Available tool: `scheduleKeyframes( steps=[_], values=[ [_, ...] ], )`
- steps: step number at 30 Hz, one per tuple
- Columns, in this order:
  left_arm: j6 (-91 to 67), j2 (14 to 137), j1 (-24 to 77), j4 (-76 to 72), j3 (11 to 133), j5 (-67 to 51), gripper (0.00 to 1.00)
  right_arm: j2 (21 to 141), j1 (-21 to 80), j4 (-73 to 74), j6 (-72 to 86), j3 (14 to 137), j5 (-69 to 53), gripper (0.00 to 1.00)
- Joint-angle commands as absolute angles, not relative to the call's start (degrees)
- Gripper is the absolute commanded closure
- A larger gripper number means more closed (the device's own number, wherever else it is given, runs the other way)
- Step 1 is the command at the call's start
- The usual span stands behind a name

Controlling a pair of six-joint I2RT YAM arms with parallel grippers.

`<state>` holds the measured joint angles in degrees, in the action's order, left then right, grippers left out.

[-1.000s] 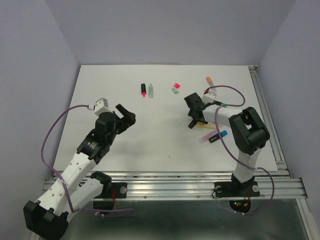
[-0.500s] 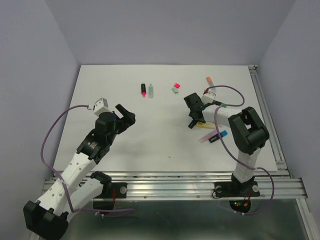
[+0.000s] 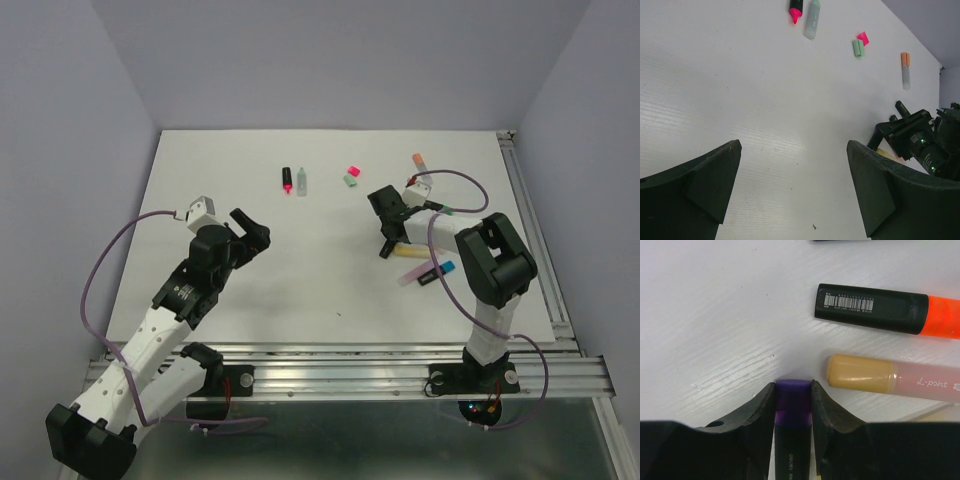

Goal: Open the pen caps

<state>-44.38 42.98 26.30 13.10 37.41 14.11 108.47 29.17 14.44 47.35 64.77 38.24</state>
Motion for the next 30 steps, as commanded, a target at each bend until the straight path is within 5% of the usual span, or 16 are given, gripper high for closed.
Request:
scheduleKeyframes(
  steps=[1, 9, 20, 30],
  values=[
    [-43.5, 42.4, 26.7, 11.4, 38.5, 13.6, 0.01, 108.4, 29.0, 13.2, 46.5, 62.7, 36.2, 0.69],
    [-39.5, 44.6, 26.7, 4.2, 37.2, 1.3, 0.01, 101.5, 29.0, 3.7, 39.5, 59.5, 28.8, 0.89],
    [-37.8, 47.8, 28.9, -14.7, 32.0, -19.0, 0.01, 83.2, 30.8, -14.4, 39.0, 49.9, -1.2, 0.9],
    [-40.1, 55.2, 36.8, -23.6, 33.3, -17.6, 0.01, 71.8, 45.0, -19.2, 47.1, 44.4, 13.9, 0.89]
  ],
)
